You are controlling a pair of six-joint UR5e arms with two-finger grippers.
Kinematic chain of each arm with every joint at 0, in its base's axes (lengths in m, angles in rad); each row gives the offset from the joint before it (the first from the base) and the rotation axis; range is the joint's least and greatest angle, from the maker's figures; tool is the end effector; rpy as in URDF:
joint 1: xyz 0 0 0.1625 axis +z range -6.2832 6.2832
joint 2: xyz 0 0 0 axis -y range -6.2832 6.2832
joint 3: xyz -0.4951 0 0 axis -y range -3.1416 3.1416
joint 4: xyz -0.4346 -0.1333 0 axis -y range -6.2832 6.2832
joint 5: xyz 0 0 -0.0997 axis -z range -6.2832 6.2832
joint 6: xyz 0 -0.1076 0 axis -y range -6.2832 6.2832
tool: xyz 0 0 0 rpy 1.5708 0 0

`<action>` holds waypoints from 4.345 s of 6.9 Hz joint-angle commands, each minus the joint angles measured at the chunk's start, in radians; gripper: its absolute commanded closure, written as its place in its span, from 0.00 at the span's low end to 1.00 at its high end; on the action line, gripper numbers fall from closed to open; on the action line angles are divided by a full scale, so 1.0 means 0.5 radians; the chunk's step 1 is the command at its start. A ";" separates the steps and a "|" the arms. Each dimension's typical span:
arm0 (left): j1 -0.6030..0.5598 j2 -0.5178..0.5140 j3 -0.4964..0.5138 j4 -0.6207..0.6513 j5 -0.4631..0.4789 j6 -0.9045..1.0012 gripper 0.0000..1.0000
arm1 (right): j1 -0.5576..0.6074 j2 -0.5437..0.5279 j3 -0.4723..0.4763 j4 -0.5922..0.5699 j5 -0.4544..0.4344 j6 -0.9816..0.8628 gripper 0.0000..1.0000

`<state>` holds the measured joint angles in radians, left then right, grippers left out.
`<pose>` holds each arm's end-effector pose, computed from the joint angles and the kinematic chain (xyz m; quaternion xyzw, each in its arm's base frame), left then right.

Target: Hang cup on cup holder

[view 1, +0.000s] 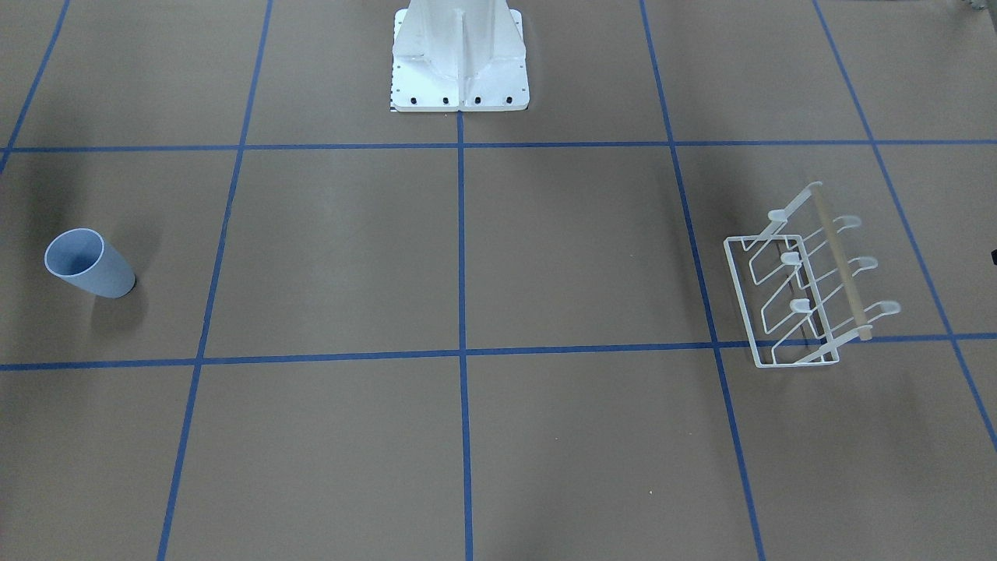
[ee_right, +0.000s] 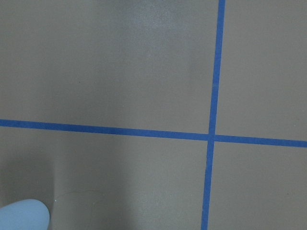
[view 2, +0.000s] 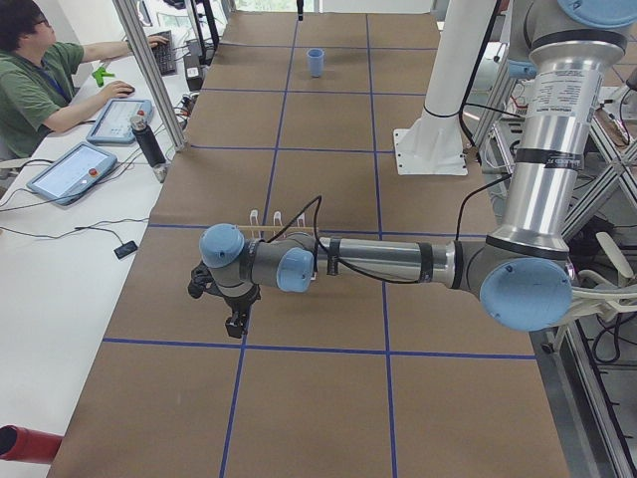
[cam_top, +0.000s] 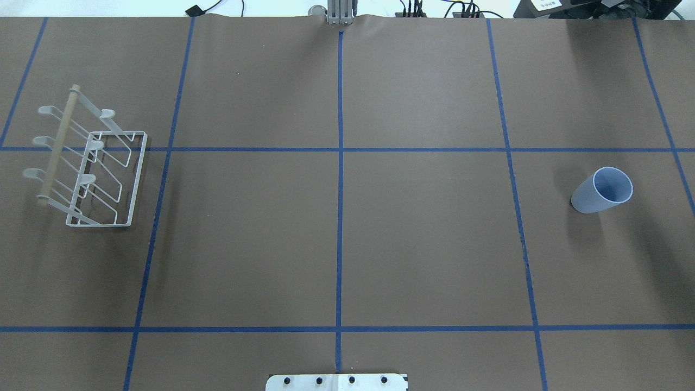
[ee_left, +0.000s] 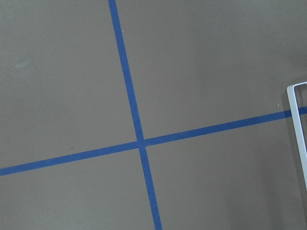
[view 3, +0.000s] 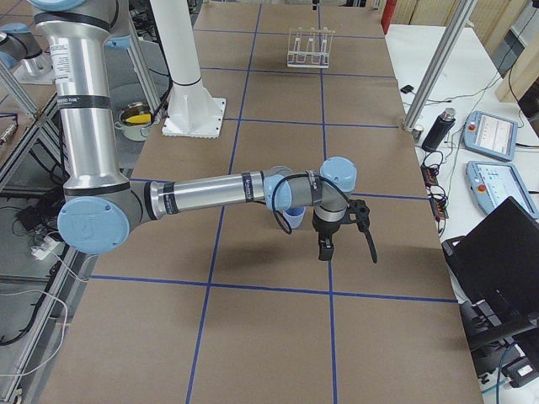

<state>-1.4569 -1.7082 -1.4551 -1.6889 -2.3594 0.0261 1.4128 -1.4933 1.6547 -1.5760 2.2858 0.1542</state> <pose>0.0129 -0.6141 0.7047 0.0476 0.3857 0.0912 0.9169 -0.0290 -0.5811 0.6510 0.0180 -0.3560 -0.0291 0.9339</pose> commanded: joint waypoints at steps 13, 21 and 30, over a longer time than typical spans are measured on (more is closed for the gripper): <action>0.002 -0.001 0.014 0.000 -0.003 0.000 0.01 | -0.405 0.011 0.096 0.424 0.039 -0.002 0.00; 0.002 -0.004 0.008 -0.006 -0.006 0.000 0.01 | -0.647 -0.041 0.032 0.397 0.147 -0.008 0.06; 0.002 -0.004 -0.038 -0.018 -0.018 0.006 0.01 | -0.592 -0.143 0.353 0.424 0.275 -0.051 1.00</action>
<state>-1.4552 -1.7104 -1.4597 -1.6975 -2.3671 0.0264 1.1162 -1.5634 1.7761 -1.3671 2.3935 0.1201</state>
